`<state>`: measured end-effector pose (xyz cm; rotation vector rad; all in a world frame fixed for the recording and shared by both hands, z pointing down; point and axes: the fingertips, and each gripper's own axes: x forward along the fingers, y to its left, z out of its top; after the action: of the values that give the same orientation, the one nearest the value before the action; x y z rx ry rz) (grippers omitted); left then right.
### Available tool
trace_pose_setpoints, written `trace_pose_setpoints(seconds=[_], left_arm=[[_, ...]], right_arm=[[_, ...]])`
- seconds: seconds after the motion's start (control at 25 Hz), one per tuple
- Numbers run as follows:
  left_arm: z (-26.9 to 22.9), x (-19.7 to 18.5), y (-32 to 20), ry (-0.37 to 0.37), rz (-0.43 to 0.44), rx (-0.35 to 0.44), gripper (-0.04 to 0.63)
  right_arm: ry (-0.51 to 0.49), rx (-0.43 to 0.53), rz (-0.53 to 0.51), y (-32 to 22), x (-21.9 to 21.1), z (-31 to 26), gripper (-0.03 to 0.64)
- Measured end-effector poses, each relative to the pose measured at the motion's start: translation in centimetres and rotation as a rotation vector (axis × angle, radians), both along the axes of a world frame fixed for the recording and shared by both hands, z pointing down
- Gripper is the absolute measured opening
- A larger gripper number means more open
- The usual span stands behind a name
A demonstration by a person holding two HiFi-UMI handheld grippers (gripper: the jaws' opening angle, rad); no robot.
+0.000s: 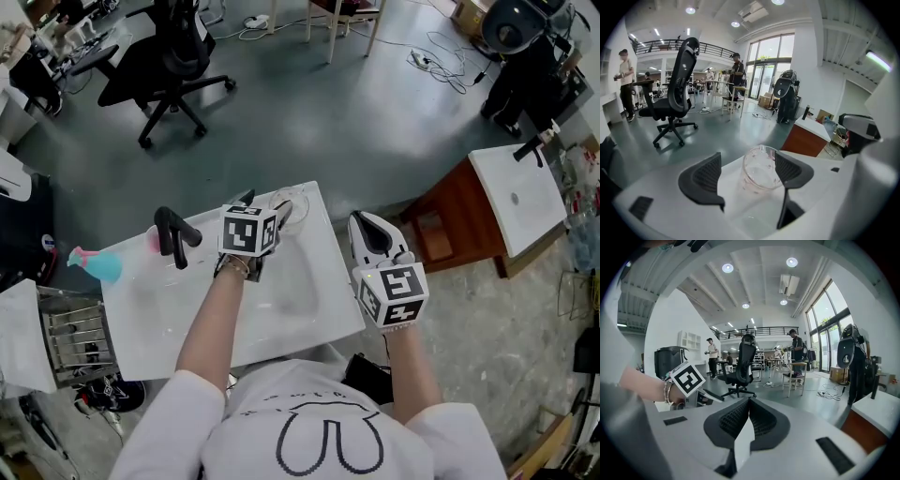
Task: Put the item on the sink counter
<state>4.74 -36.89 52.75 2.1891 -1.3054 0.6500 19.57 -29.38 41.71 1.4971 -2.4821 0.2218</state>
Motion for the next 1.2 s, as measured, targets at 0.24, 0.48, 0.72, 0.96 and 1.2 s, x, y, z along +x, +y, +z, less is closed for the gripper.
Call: trace_pose_setpoints(seconds=[0.24, 0.48, 0.72, 0.96, 1.2], left_arm=[[-2.8, -1.6, 2.4, 0.022, 0.026, 0.057, 0.354], [-5.3, -4.0, 5.2, 0.041, 0.059, 0.115, 0.354], [-7.5, -6.0, 8.4, 0.053, 0.09, 0.175, 0.353], [-9.8, -8.0, 12.3, 0.024, 0.134, 0.27, 0.29], [-14.9, -10.0, 15.6, -0.027, 0.144, 0.484, 0.081]], right_arm=[[0.008, 0.021, 0.043, 2.0, -1.5, -1.4, 0.028], [0.014, 0.041, 0.087, 4.8, -3.5, -2.9, 0.028], [0.019, 0.074, 0.123, 8.1, -5.2, -4.4, 0.028], [0.047, 0.09, 0.138, 11.9, -7.1, -4.8, 0.028], [0.042, 0.144, 0.148, 14.7, -8.4, -6.8, 0.028]])
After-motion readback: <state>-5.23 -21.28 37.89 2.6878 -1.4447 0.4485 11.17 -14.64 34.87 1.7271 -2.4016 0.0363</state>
